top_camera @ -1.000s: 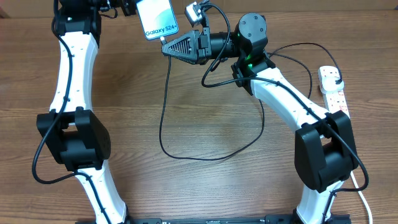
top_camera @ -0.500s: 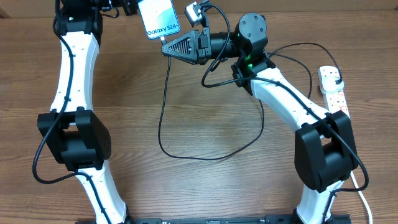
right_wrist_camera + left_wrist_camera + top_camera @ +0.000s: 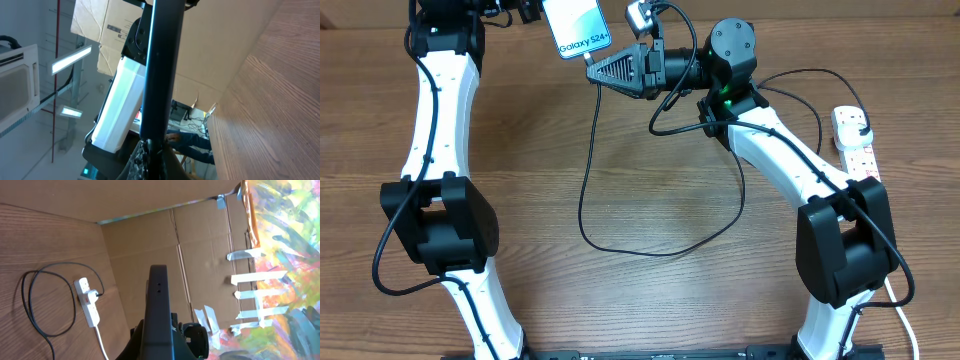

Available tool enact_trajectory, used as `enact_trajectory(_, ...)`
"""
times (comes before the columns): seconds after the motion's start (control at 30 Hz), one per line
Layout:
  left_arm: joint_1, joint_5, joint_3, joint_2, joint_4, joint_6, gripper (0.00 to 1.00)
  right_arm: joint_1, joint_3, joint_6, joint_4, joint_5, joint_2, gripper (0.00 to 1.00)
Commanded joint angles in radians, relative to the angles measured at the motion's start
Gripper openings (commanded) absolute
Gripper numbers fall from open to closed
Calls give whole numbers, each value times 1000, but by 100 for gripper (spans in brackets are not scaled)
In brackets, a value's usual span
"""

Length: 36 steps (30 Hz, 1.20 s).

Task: Plug charger to phone and switch on socket

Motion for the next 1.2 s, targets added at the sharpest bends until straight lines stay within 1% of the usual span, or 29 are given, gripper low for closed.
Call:
enact_trajectory(0.0, -7, 15, 17, -34, 7, -6, 4, -13, 18, 0, 7, 67, -31, 4)
enact_trajectory(1.17, 0, -14, 17, -34, 7, -10, 5, -24, 18, 0, 8, 75, -30, 4)
